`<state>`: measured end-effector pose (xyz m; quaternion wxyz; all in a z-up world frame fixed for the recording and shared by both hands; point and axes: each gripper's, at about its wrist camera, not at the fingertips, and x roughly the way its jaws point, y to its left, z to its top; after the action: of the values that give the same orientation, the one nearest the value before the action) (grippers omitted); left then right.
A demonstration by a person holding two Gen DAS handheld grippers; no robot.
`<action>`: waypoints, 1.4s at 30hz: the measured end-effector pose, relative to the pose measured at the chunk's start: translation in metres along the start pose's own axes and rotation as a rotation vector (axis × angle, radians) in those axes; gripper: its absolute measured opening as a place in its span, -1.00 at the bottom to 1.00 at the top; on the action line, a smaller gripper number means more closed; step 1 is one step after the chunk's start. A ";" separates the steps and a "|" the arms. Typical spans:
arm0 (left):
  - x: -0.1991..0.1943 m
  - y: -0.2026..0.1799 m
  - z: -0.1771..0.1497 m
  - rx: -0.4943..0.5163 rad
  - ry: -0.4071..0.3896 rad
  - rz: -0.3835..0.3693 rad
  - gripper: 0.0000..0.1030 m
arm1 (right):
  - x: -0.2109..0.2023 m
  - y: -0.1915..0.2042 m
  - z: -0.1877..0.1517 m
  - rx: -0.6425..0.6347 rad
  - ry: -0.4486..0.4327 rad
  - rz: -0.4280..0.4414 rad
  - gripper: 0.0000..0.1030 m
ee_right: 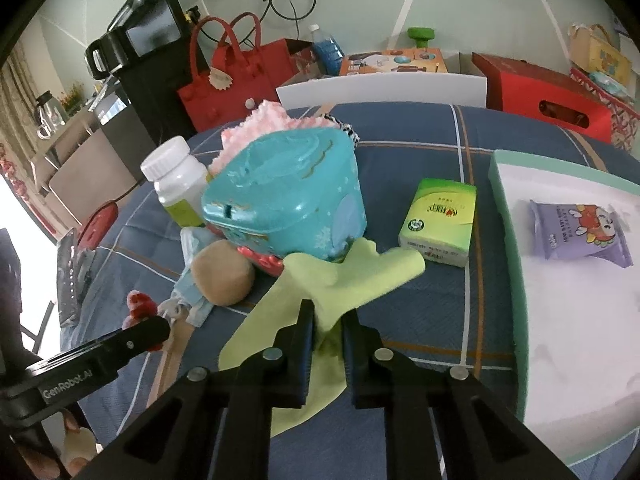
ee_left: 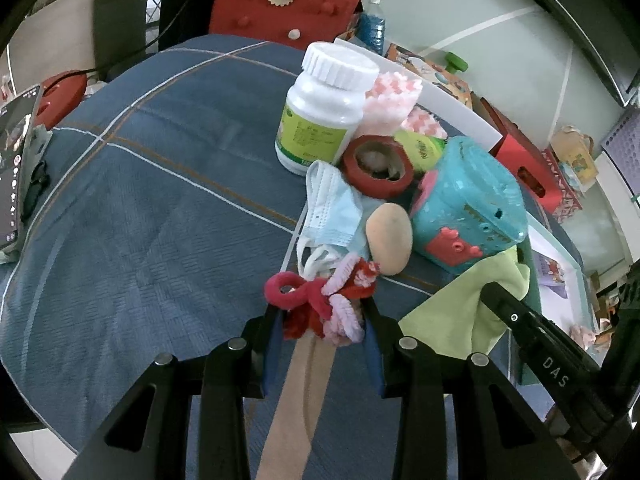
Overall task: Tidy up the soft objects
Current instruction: 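Lift the green cloth and fuzzy toy toward the white tray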
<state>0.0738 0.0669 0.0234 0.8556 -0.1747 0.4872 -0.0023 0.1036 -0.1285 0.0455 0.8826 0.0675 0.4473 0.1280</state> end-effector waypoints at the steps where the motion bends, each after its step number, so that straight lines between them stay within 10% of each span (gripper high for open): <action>1: -0.003 -0.002 0.000 0.004 -0.005 -0.002 -0.28 | -0.003 0.000 0.000 -0.001 -0.005 0.000 -0.73; 20: -0.056 -0.056 0.012 0.109 -0.081 -0.032 -0.28 | -0.098 -0.012 0.022 0.023 -0.199 -0.033 -0.77; 42: -0.029 -0.239 0.021 0.455 -0.032 -0.182 -0.28 | -0.170 -0.168 0.040 0.365 -0.351 -0.278 -0.77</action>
<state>0.1155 -0.1467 0.1296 0.8769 -0.0207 0.4427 -0.1863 0.0677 -0.3378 0.1612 0.9289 0.1845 0.3081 -0.0906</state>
